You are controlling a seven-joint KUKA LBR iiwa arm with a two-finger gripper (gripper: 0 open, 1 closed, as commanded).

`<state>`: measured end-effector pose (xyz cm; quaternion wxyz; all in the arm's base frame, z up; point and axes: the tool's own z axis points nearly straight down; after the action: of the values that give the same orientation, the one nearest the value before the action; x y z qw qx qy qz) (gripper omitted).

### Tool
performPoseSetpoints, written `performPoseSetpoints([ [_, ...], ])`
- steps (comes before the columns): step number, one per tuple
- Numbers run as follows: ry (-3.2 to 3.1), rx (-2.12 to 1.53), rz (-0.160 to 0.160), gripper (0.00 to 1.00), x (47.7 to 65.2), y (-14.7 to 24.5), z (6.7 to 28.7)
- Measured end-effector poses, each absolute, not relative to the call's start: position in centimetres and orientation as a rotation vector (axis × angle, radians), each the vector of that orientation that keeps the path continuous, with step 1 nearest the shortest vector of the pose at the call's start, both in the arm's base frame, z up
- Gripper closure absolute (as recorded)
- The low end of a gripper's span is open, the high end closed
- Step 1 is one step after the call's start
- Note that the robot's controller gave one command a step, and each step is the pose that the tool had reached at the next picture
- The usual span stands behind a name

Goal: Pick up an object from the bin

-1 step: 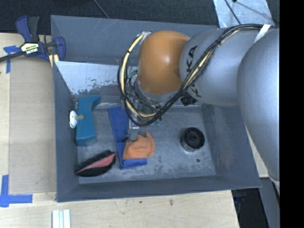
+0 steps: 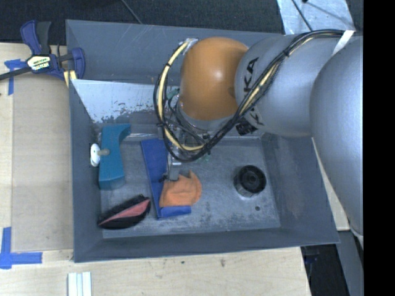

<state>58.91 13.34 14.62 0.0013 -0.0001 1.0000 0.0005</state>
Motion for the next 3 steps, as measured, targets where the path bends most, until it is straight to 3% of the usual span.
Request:
performPoseSetpoints([
  [1,3.127,-0.119,0.004,0.0,56.9,12.5,12.8],
  [2,3.121,-0.296,0.0,0.0,52.9,12.5,8.7],
  [3,3.115,-0.348,0.009,1.0,56.4,12.4,7.7],
])
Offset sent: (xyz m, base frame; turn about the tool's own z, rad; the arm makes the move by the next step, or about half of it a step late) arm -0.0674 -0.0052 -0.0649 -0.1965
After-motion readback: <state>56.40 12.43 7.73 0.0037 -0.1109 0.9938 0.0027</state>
